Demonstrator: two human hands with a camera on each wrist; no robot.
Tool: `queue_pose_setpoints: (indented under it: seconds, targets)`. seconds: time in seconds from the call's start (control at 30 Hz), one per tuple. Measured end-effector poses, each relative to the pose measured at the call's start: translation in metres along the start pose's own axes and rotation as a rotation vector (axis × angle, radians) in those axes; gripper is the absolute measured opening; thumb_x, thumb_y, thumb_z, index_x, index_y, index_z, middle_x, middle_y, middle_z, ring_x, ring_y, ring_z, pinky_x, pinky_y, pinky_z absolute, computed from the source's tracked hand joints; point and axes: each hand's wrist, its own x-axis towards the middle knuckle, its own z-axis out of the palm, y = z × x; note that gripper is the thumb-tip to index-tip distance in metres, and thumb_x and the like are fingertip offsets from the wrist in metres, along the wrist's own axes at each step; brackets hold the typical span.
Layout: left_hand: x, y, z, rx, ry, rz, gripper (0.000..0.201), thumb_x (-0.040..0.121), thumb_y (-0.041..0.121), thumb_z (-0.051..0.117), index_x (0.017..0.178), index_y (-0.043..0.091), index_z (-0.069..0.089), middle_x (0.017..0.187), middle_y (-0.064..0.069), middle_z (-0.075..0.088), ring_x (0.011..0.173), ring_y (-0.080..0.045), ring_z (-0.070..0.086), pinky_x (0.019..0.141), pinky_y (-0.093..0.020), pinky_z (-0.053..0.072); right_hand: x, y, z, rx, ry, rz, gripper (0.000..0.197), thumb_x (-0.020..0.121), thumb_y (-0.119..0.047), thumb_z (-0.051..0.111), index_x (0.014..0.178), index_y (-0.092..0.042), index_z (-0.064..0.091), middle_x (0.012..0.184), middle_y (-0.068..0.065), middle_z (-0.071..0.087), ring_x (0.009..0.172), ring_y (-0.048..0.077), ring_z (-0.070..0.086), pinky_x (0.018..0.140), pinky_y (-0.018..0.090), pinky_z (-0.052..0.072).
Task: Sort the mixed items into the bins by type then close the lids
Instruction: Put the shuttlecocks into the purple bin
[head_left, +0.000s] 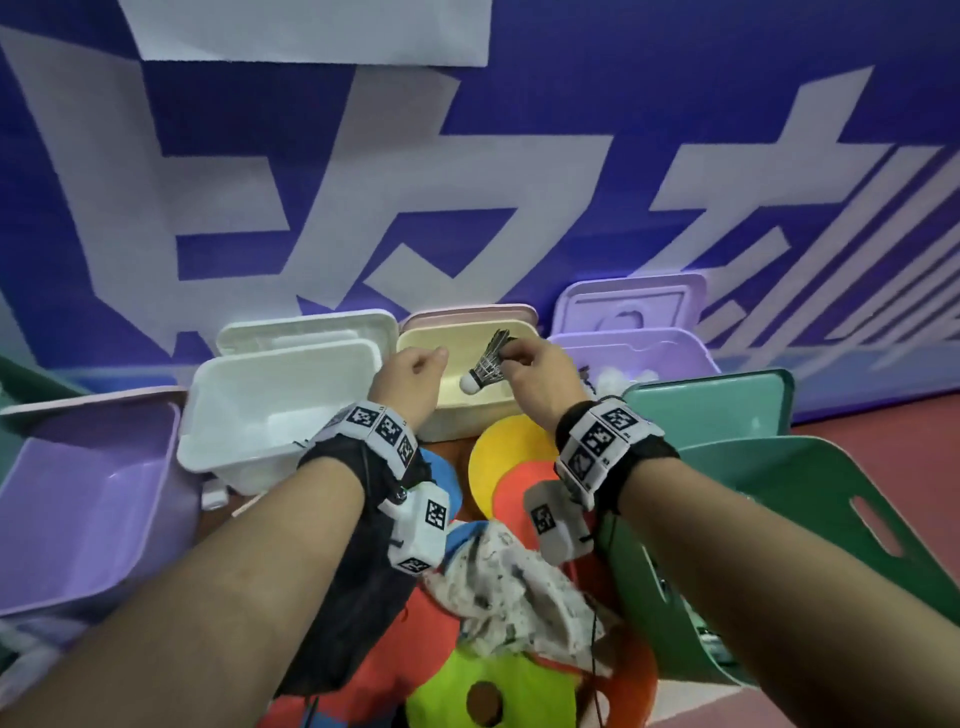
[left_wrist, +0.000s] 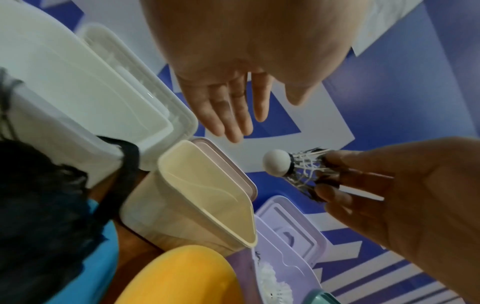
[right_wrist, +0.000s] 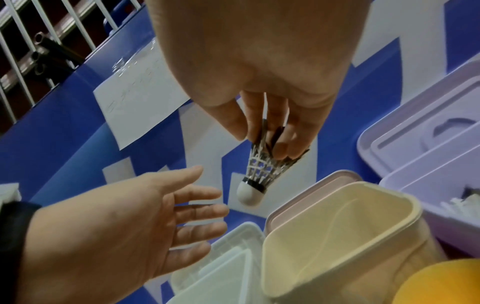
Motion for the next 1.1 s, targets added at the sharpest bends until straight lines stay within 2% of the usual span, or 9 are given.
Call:
queue_pose_setpoints:
  seconds: [0.1,0.23,0.37,0.5,0.57,0.63,0.73,0.93,1.1]
  targets:
    - [0.006,0.02,0.035,0.002,-0.012,0.002,0.028,0.093,0.047,0.047,0.084,0.024,0.061,0.096,-0.003,0.068,0.094,-0.026,0.064,0.091,-0.04,0.049,0.021,0.023,-0.036,0.025,0.105,0.064,0.025,0.087,-0.013,0.057,0.11,-0.012,0.067,0.108,0.009,0.069,0.099,0.024,0.06,0.086,0.029,0.045]
    - [0.011,0.038,0.08,-0.025,-0.002,-0.018,0.029,0.095,0.043,0.048,0.084,0.019,0.061,0.095,-0.008,0.068,0.091,-0.028,0.064,0.087,-0.041,0.05,0.052,0.055,-0.084,0.041,0.181,0.099,0.022,0.088,-0.011,0.055,0.106,-0.006,0.066,0.105,0.013,0.068,0.097,0.029,0.061,0.082,0.029,0.047]
    - [0.018,0.045,0.109,-0.04,0.014,-0.057,0.028,0.094,0.043,0.048,0.089,0.019,0.063,0.097,-0.005,0.067,0.093,-0.027,0.065,0.09,-0.041,0.05,0.077,0.084,-0.118,0.05,0.15,0.188,0.008,0.085,-0.011,0.062,0.077,-0.009,0.063,0.066,0.003,0.053,0.063,0.026,0.047,0.047,0.017,0.036]
    - [0.025,0.049,0.13,-0.02,0.022,-0.074,0.03,0.094,0.043,0.048,0.089,0.017,0.063,0.1,-0.006,0.067,0.095,-0.029,0.064,0.093,-0.043,0.049,0.094,0.107,-0.137,0.033,0.08,0.251,0.037,0.079,-0.013,0.072,0.053,-0.018,0.046,0.055,-0.002,0.038,0.052,0.016,0.032,0.048,0.023,0.026]
    - [0.027,0.05,0.139,-0.003,0.021,-0.087,0.028,0.094,0.042,0.048,0.085,0.02,0.062,0.098,-0.005,0.067,0.095,-0.029,0.064,0.094,-0.043,0.049,0.101,0.115,-0.139,0.009,0.026,0.259,0.027,0.081,-0.009,0.068,0.059,-0.013,0.053,0.059,0.003,0.044,0.057,0.02,0.038,0.051,0.021,0.029]
    - [0.027,0.051,0.143,0.012,0.023,-0.093,0.027,0.094,0.042,0.048,0.078,0.024,0.059,0.096,-0.004,0.067,0.094,-0.028,0.065,0.093,-0.043,0.049,0.105,0.12,-0.137,-0.017,-0.012,0.25,0.008,0.085,-0.005,0.059,0.089,-0.001,0.064,0.084,0.018,0.061,0.079,0.023,0.048,0.063,0.022,0.037]
    - [0.028,0.052,0.144,0.03,0.034,-0.101,0.027,0.095,0.042,0.047,0.082,0.022,0.06,0.098,-0.005,0.067,0.094,-0.028,0.064,0.093,-0.043,0.049,0.109,0.125,-0.137,0.006,-0.002,0.273,0.047,0.089,-0.008,0.054,0.136,-0.004,0.049,0.124,0.018,0.058,0.098,0.024,0.058,0.084,0.027,0.043]
    - [0.029,0.044,0.132,0.051,0.061,-0.115,0.03,0.094,0.045,0.048,0.097,0.019,0.063,0.103,-0.002,0.067,0.097,-0.026,0.065,0.094,-0.044,0.049,0.108,0.114,-0.13,0.118,-0.044,0.269,0.037,0.089,-0.007,0.056,0.125,-0.017,0.051,0.074,0.007,0.054,0.062,0.019,0.05,0.049,0.017,0.038]
    - [0.025,0.043,0.117,0.056,0.081,-0.106,0.028,0.094,0.045,0.048,0.09,0.021,0.061,0.097,-0.005,0.069,0.093,-0.028,0.066,0.09,-0.046,0.051,0.1,0.092,-0.117,0.131,-0.093,0.194,0.039,0.09,-0.01,0.056,0.129,-0.005,0.054,0.103,0.012,0.06,0.098,0.025,0.059,0.082,0.032,0.047]
